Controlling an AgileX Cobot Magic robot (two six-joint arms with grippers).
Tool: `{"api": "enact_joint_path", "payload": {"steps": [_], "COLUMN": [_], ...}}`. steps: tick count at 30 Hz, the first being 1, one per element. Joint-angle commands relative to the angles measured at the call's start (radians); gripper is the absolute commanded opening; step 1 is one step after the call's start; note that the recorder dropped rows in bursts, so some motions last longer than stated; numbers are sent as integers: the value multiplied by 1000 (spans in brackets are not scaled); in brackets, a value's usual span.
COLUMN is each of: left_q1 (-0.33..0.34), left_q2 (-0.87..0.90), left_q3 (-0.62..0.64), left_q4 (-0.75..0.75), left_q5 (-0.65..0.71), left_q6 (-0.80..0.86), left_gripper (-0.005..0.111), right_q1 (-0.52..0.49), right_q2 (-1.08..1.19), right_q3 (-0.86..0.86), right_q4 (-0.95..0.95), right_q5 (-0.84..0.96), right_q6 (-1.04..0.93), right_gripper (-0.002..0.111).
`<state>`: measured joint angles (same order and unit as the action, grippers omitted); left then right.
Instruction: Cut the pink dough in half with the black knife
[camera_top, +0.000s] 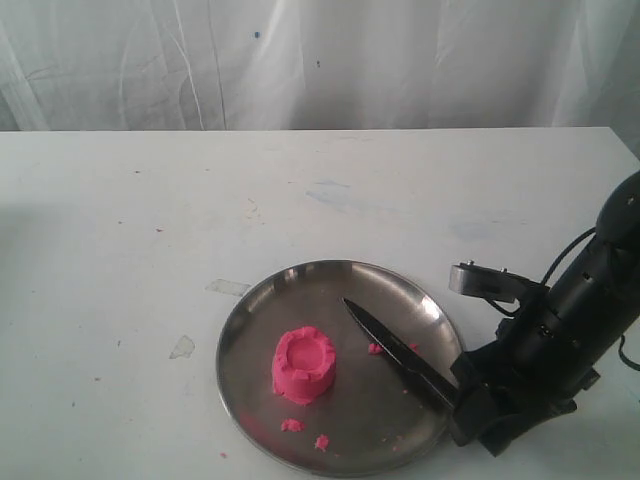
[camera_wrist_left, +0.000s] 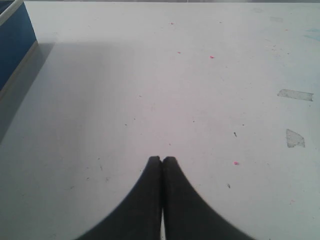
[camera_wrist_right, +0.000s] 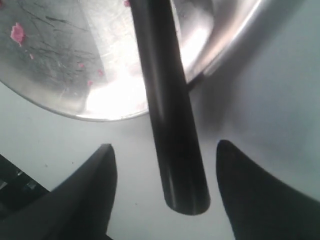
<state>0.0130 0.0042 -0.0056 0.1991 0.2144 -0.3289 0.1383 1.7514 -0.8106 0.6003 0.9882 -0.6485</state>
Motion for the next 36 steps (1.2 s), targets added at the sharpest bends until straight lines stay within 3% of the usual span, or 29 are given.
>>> {"api": "enact_joint_path", "payload": {"steps": [1,19,25,36], "left_q1": [-6,-6,-6,-6], "left_q2": [-4,-4,-4,-4], "left_q3": [6,6,6,6], "left_q4": [0,0,0,0], "left_q5": [-4,-4,-4,-4], "left_q6": [-7,-7,-7,-7], "left_gripper": [0,0,0,0], "right_q1": [-9,-9,-9,-9], "right_q2": [13,21,21,61], "right_q3": [-2,-2,-2,-2], "right_q4": [20,39,39,39], "right_q5": [6,-18,-45,-35], "right_q6": [-33,-67,-73,-73], "right_gripper": [56,55,41,41]}}
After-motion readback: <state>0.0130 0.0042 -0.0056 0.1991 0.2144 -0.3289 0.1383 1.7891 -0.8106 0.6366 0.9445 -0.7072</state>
